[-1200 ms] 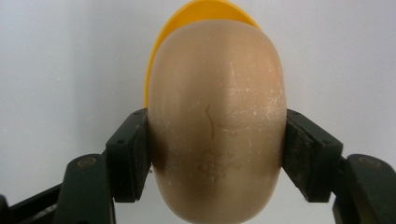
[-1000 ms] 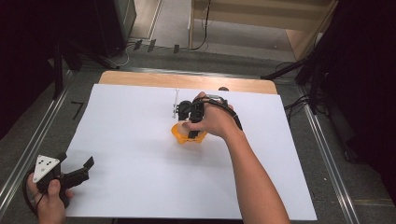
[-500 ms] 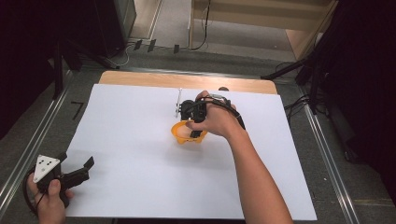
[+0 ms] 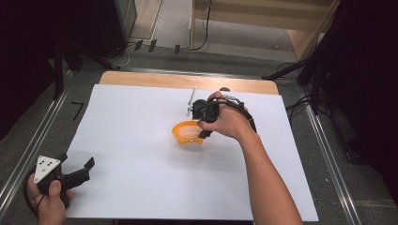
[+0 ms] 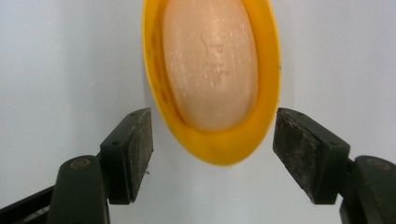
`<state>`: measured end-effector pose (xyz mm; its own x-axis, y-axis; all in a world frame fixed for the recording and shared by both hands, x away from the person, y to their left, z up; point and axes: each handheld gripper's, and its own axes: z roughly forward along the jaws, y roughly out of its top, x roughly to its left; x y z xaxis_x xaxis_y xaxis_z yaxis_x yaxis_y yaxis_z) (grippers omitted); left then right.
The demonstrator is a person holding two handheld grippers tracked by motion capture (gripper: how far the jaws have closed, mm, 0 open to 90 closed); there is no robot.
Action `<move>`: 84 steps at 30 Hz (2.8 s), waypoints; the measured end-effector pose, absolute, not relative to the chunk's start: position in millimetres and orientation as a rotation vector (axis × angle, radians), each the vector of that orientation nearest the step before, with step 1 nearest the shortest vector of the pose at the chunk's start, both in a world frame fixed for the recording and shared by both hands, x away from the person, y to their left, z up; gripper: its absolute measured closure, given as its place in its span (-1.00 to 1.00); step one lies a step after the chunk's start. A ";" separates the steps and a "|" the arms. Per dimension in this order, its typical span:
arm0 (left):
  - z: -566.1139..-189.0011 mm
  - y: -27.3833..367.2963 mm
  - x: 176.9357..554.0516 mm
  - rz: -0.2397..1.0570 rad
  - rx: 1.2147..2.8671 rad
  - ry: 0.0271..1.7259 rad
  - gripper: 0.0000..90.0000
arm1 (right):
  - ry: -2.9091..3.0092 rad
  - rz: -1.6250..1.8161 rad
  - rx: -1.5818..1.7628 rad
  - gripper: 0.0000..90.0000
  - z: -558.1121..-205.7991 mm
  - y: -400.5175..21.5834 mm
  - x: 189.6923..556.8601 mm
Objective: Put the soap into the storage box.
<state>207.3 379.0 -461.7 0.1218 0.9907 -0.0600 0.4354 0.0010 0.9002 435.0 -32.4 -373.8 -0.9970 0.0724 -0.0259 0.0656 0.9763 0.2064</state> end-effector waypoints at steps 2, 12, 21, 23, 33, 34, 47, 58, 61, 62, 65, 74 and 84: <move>-461.7 379.0 207.3 0.839 1.565 1.438 -0.88 | 3.095 0.328 0.124 -0.33 -373.4 -36.2 433.4; -461.7 378.7 207.4 0.842 1.566 1.439 -0.88 | 3.077 0.346 0.167 -0.34 -371.1 -65.0 430.9; -461.6 378.2 207.3 0.847 1.569 1.442 -0.88 | 3.056 0.369 0.226 -0.38 -371.1 -92.3 428.7; -461.6 378.1 207.3 0.847 1.571 1.441 -0.88 | 3.056 0.359 0.258 -0.41 -371.4 -96.5 425.8; -461.6 377.9 207.3 0.851 1.574 1.442 -0.87 | 3.025 0.471 0.320 -0.50 -380.7 -126.9 416.3; -461.6 377.8 207.4 0.851 1.573 1.443 -0.87 | 3.024 0.489 0.336 -0.52 -381.7 -130.4 414.6; -461.7 377.5 207.4 0.856 1.573 1.444 -0.87 | 2.940 0.727 0.526 -0.71 -397.7 -178.3 396.9; -461.8 377.4 207.2 0.859 1.574 1.443 -0.86 | 2.888 0.849 0.676 -0.65 -417.9 -212.8 369.5; -461.8 377.4 207.2 0.860 1.569 1.442 -0.86 | 2.829 0.852 0.705 -0.70 -423.7 -218.4 360.1; -461.8 377.4 207.1 0.860 1.570 1.442 -0.86 | 2.815 0.877 0.717 -0.71 -425.5 -220.6 357.4; -461.8 377.3 207.2 0.860 1.570 1.442 -0.86 | 2.777 0.940 0.742 -0.77 -430.0 -227.5 350.0; -461.7 377.9 206.7 0.858 1.566 1.440 -0.86 | 2.600 1.129 0.858 -0.75 -436.8 -254.8 332.1; -461.6 378.0 206.3 0.858 1.564 1.441 -0.86 | 2.439 1.228 0.977 -0.75 -452.0 -282.4 312.5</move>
<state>206.3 378.0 -461.6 0.1111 0.9927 -0.0471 0.4315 -0.0055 0.9021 312.5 -282.4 -452.0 -0.7475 0.6595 0.0800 0.4570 0.4231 0.7824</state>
